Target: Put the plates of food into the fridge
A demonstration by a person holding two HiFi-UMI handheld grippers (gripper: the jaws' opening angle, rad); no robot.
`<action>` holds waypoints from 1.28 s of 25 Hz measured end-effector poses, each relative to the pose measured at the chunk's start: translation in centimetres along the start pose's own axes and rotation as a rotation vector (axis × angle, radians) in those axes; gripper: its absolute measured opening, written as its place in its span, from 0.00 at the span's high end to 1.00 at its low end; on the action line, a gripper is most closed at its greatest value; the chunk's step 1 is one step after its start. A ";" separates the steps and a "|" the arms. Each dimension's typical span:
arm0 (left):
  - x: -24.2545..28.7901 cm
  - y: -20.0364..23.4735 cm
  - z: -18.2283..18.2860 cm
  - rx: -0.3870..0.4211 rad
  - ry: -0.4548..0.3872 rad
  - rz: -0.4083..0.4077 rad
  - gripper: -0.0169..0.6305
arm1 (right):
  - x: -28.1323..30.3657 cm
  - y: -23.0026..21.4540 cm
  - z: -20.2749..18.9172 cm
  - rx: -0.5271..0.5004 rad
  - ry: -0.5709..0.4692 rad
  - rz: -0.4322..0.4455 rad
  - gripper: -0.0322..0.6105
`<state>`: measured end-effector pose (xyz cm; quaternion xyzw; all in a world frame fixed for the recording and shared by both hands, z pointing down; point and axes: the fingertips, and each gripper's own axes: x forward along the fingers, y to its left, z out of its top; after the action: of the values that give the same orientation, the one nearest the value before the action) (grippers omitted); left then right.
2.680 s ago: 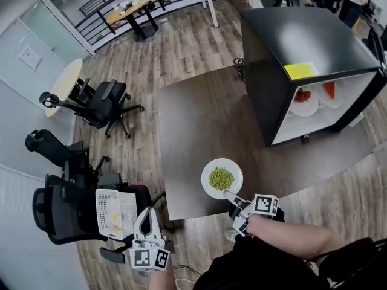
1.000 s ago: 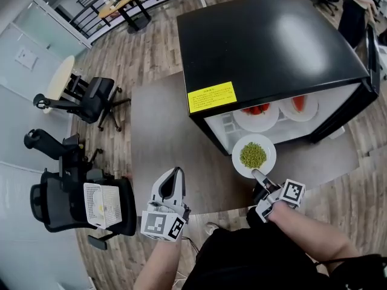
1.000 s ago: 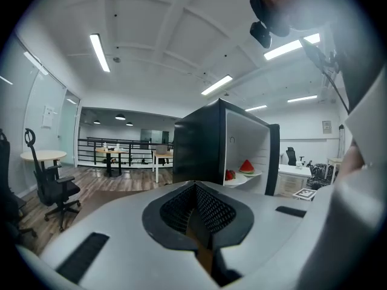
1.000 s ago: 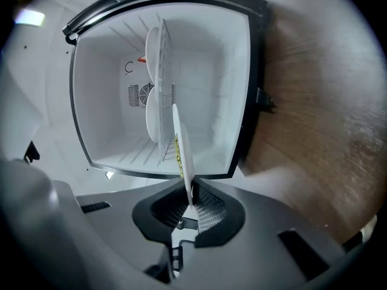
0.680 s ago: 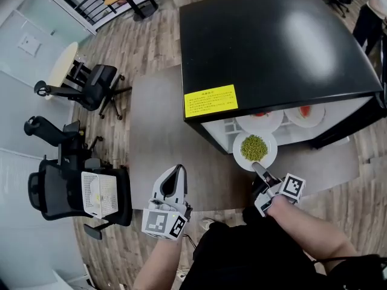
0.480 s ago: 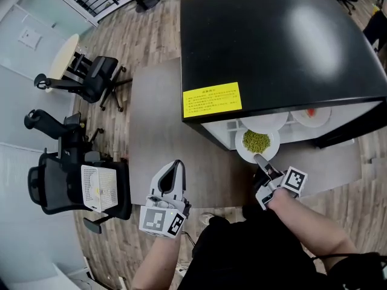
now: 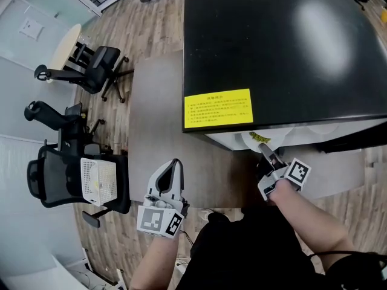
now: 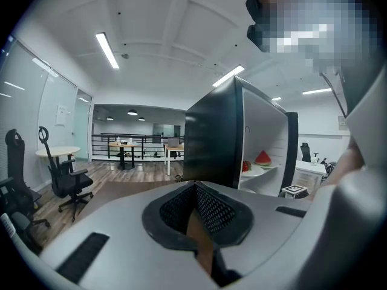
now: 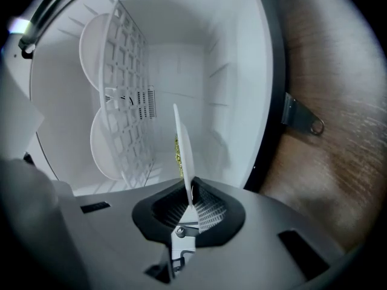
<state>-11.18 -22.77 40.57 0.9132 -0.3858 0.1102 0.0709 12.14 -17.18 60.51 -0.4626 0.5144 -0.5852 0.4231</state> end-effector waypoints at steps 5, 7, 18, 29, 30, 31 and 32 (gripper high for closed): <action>0.0 0.4 -0.3 0.000 0.012 0.018 0.97 | 1.0 -0.4 1.0 0.017 -0.004 -0.021 0.92; 0.1 0.8 -0.5 -0.003 0.019 0.028 0.97 | 1.4 -0.7 1.3 0.020 -0.006 -0.027 0.92; -2.1 2.8 -1.4 -0.014 0.041 0.101 0.97 | 3.6 -1.8 1.1 0.049 0.006 -0.093 0.92; -4.2 4.7 -2.0 -0.030 0.046 0.168 0.97 | 4.8 -2.5 1.4 0.067 -0.006 -0.154 0.92; -4.3 4.7 -1.9 -0.029 0.045 0.171 0.97 | 4.9 -2.5 1.4 0.072 -0.009 -0.157 0.92; -4.3 4.8 -1.9 -0.028 0.044 0.173 0.97 | 5.0 -2.5 1.4 0.079 -0.012 -0.158 0.92; -4.3 4.8 -1.8 -0.027 0.043 0.175 0.97 | 5.0 -2.6 1.4 0.086 -0.013 -0.158 0.92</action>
<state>-17.88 -22.74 41.38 0.8724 -0.4639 0.1304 0.0816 12.38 -22.06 63.66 -0.4871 0.4478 -0.6353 0.3983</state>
